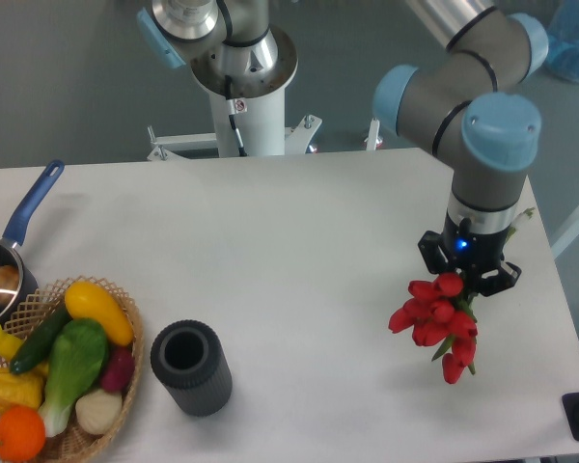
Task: Insert the flowers into the vase
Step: 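Carry the red tulip bunch in the gripper toward the grey vase, then position the tulip stems above the vase opening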
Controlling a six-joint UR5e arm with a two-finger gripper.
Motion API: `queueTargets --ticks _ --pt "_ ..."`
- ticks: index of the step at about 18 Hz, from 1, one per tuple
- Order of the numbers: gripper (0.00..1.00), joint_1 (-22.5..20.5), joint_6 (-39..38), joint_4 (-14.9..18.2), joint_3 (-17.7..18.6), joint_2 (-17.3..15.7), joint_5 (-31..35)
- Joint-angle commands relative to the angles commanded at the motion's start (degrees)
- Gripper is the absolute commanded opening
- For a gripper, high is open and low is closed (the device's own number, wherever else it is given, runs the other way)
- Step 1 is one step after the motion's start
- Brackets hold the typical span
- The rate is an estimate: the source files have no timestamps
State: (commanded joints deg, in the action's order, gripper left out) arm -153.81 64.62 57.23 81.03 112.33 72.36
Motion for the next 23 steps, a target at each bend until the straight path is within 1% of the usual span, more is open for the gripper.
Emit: queueTargets --ticks 2,5,8,10,11,12,13,14,16,18,20,21,23 --pt "0.0 0.5 -5.2 -2.4 0.4 -2.0 -5.9" --pt "0.0 2.4 -11.4 -5.4 0.6 -5.1 -11.2" --pt "0.0 4.7 -15.7 -9.1 1.8 -5.7 -15.1" --pt "0.0 6.8 -16.3 -10.0 4.2 -5.9 -18.4" --pt "0.0 7.2 -16.3 -10.8 5.4 -6.1 -21.9" --pt "0.0 7.6 -16.4 -12.2 6.8 -6.2 -27.6" --pt "0.0 7.6 -16.5 -12.8 7.7 -6.2 -34.1" --pt "0.0 7.7 -17.0 -12.9 8.0 -6.3 -38.2" --pt "0.0 8.1 -20.0 -12.9 8.0 -7.7 -40.9" --pt "0.0 8.4 -22.1 -12.9 8.3 -8.8 -45.9" --pt "0.0 7.9 -22.2 -13.3 9.7 -11.0 -51.1" --pt "0.03 7.7 -22.2 -13.3 10.6 -11.9 -52.9" --pt "0.03 6.4 -21.4 -13.4 12.2 -13.0 -56.1"
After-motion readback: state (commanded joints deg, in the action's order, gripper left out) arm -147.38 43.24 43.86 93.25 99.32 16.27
